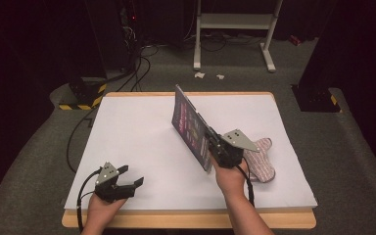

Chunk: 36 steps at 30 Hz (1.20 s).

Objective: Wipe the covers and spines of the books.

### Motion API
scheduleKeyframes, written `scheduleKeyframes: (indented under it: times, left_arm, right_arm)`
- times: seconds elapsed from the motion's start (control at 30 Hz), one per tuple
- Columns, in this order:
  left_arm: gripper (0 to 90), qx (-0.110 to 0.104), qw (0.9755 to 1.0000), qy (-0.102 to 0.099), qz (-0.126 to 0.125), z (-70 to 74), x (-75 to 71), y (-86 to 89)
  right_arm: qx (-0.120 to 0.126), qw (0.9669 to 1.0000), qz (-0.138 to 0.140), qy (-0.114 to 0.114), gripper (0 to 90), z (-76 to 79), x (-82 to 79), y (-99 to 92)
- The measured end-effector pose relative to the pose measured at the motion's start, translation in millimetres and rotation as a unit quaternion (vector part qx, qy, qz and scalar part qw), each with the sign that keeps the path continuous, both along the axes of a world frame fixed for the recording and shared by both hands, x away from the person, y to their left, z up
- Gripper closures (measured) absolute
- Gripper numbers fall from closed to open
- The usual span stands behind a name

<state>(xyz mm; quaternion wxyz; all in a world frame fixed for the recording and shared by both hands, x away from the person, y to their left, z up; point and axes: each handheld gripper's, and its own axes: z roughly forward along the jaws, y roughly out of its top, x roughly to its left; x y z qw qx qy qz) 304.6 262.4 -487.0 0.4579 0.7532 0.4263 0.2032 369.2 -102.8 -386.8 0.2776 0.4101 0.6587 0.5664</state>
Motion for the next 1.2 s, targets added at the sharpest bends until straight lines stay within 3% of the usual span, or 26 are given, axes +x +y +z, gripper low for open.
scheduleKeyframes:
  times: [0.47, 0.7, 1.0, 1.2]
  left_arm:
    - [21.4, -0.001, 1.0000, 0.002, 0.003, -1.2, 2.4, 2.0]
    - [21.5, -0.001, 1.0000, 0.004, 0.001, -2.2, 3.7, 1.0]
    - [21.5, -0.002, 1.0000, 0.006, -0.002, -2.8, 5.1, 0.8]
    - [21.6, 0.004, 0.9999, 0.009, -0.005, -4.1, 5.8, -0.8]
  right_arm:
    - [0.005, 0.9985, -0.055, -0.008, 84.6, 3.6, 4.2, -39.9]
    - [-0.001, 0.9967, -0.081, -0.010, 84.6, 3.4, 7.6, -51.0]
    - [-0.024, 0.9944, -0.102, -0.016, 84.5, -0.8, 11.3, -49.9]
    - [-0.026, 0.9959, -0.086, -0.014, 84.4, -10.4, 9.0, -37.4]
